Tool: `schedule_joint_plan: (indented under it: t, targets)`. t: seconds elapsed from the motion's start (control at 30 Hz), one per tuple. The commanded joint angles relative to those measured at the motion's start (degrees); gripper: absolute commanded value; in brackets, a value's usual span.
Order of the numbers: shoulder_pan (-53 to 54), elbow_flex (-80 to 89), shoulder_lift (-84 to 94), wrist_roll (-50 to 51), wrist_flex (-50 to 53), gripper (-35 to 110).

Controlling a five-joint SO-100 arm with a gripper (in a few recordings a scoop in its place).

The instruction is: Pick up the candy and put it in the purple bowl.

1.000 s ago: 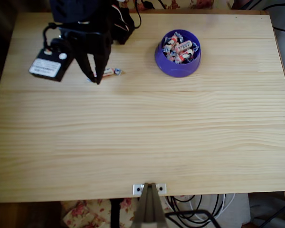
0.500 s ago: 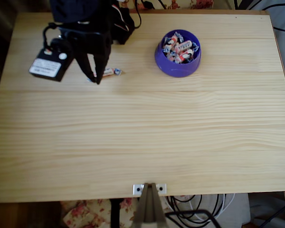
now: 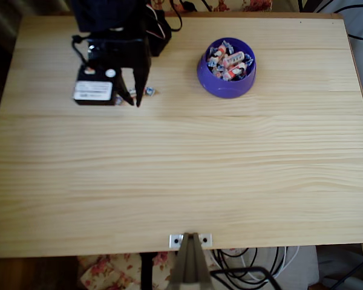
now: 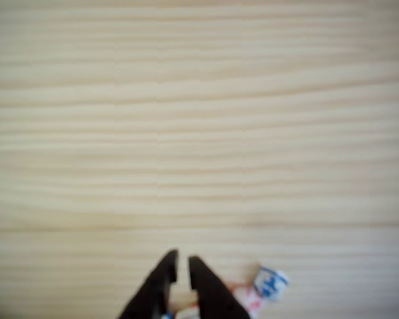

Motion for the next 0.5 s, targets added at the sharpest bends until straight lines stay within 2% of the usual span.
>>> schedule_joint_plan:
  t: [0.0,0.47]
  targets:
    - [-2.81,-0.7,1.32,-2.9,-1.14,3]
    - [-1.76,-0.7,1.32,-2.02,-1.23,3]
